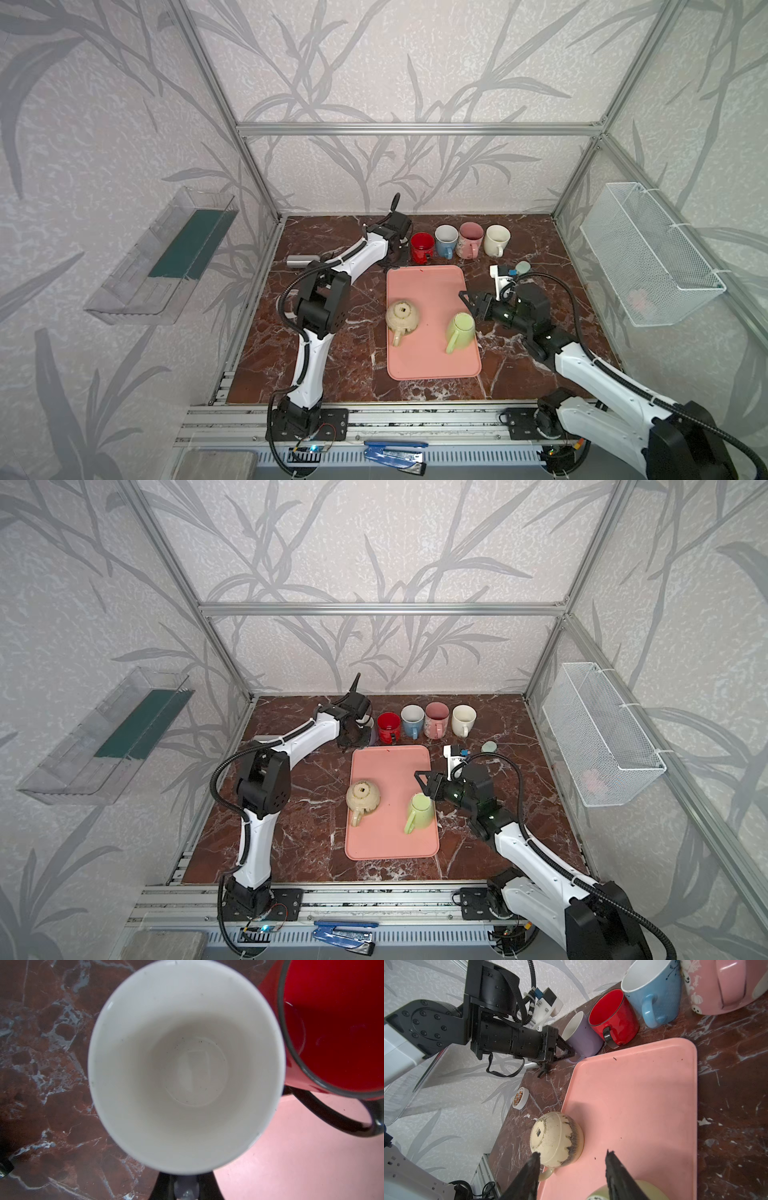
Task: Turn the mug right side up
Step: 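Open the left gripper and release the lavender mug, then raise it, then withdraw the left gripper while the right gripper moves over the pale green mug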
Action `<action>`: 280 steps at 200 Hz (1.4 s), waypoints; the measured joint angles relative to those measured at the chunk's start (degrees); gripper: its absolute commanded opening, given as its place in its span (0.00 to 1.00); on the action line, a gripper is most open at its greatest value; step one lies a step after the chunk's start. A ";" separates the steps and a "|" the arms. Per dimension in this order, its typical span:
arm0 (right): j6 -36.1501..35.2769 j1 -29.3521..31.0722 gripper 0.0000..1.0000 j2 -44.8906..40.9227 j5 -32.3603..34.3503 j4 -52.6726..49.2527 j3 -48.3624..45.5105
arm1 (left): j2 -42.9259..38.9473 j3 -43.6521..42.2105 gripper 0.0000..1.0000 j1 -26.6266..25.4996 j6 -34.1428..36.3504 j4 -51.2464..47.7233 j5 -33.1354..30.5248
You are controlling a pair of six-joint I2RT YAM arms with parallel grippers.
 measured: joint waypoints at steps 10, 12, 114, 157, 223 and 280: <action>0.00 0.00 0.51 0.00 0.00 0.00 0.00 | 0.13 0.24 0.12 -0.07 0.04 -0.04 -0.07; 0.00 -0.02 0.51 0.00 0.00 0.00 0.02 | 0.15 0.26 0.13 -0.07 0.04 -0.02 -0.07; -0.17 0.00 0.52 -1.42 0.00 -0.52 0.02 | 0.20 0.42 0.36 -0.20 0.66 0.20 -1.51; -2.10 0.68 0.54 -1.73 0.09 -4.90 1.36 | -1.62 0.42 0.45 -0.50 0.63 0.02 -1.44; -8.07 4.48 0.59 -5.46 3.58 -17.00 6.78 | -17.84 -7.21 0.61 -2.45 0.72 1.64 -1.31; -10.78 11.23 0.73 -11.26 10.49 -31.34 7.37 | -33.57 -19.41 0.86 -3.30 -0.37 4.63 -0.68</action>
